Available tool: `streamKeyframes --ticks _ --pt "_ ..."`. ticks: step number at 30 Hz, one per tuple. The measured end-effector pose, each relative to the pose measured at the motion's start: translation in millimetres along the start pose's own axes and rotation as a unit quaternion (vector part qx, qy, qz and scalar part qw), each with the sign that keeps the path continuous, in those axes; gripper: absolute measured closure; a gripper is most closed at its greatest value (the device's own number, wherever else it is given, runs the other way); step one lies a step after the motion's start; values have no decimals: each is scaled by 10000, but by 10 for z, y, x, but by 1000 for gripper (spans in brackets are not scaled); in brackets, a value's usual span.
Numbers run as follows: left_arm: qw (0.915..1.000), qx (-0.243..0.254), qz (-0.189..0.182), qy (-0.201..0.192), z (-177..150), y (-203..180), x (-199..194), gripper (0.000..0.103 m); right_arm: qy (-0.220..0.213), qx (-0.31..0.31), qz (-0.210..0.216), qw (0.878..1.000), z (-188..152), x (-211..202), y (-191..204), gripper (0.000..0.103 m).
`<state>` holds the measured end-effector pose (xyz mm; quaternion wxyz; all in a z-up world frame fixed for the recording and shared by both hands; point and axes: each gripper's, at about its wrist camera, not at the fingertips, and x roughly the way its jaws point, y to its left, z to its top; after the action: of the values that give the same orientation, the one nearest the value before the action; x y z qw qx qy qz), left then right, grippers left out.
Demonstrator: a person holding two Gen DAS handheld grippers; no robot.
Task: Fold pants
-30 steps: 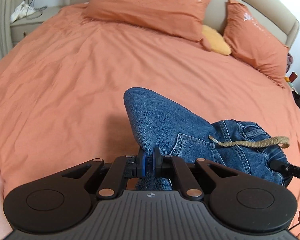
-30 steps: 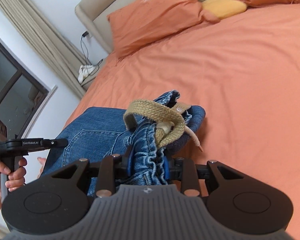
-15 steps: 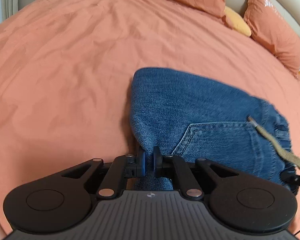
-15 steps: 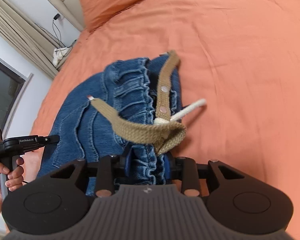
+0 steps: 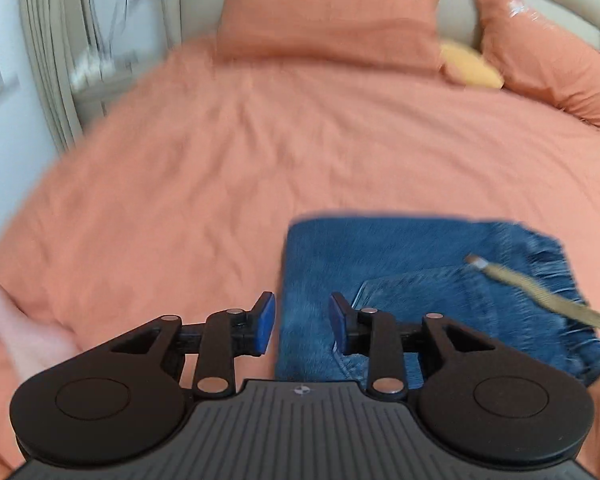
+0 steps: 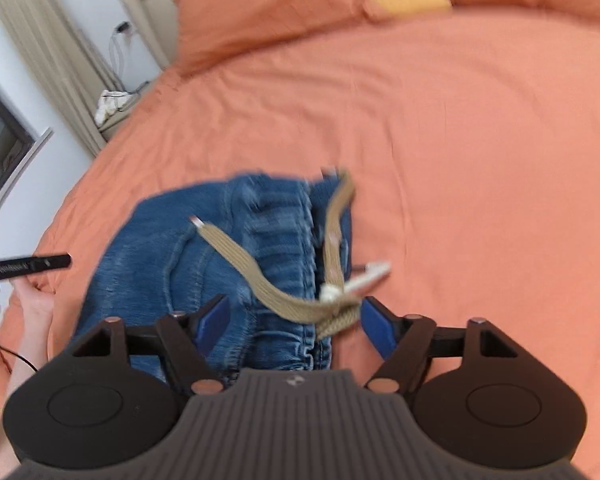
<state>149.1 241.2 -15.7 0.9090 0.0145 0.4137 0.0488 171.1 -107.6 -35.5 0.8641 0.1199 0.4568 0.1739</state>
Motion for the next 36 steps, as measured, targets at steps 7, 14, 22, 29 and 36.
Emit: streamKeyframes --ticks 7,14,22,29,36 --pt "9934 63 338 -1097 -138 -424 -1276 38 -1119 -942 -32 9892 -34 -1150 490 20" --pt "9819 389 1169 -1435 -597 -927 -2081 21 -1863 -1466 -76 9715 -462 -2013 888 12" --pt "9807 321 1231 -1484 -1040 -1193 -2296 15 -2186 -1525 -212 9636 -1121 -2331 1028 10" --pt "9897 238 1066 -922 -1311 -1267 -2119 15 -1965 -1605 -544 9658 -1495 -2167 1017 7" --pt "9945 61 976 -367 -1468 -1272 -1804 15 -1587 -1575 -648 9725 -1604 -1844 1001 7"
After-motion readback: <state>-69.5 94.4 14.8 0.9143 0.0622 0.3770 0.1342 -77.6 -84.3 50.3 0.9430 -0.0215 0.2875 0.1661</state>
